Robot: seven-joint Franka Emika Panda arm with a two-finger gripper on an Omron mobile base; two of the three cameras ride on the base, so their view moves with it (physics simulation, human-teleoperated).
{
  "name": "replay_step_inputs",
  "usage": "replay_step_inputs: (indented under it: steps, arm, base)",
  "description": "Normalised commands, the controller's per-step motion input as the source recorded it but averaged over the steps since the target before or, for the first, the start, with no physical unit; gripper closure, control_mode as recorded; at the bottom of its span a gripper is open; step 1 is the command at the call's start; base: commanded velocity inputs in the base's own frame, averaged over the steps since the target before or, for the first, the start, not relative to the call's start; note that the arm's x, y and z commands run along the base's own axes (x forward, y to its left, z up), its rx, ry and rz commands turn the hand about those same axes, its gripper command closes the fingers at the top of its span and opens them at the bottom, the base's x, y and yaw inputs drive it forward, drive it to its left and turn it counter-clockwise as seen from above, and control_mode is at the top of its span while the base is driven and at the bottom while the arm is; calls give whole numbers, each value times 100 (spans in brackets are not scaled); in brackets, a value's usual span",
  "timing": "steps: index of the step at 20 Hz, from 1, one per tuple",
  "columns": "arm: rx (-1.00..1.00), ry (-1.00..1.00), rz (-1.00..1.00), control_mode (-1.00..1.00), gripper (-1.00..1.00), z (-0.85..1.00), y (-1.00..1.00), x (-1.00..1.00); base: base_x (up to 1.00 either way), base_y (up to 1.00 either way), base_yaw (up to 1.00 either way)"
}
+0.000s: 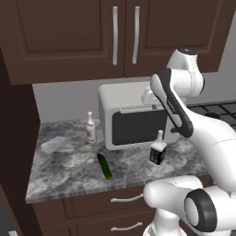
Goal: Place the liquors on the top shelf of the fridge to keep them out of children's reach, and place the cucumber on lower shelves for easy access.
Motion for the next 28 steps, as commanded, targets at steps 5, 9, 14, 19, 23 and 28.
replay_step_inputs:
  steps: [5,9,14,19,23,28]
  arm:
    - [1,-5,0,-100,-100,-22,-2,0]
    - [4,-19,0,-100,-100,-37,-8,-11]
    - [2,-11,0,-100,-100,-29,-21,-4]
    - [0,-2,0,-100,-100,-27,-27,-8]
    - [0,0,0,-100,-100,-27,-19,-11]
    - [0,0,0,-100,-100,-46,-3,-17]
  base:
    - [0,0,0]
    - [0,0,0]
    - [0,0,0]
    - [0,0,0]
    - [0,0,0]
    - [0,0,0]
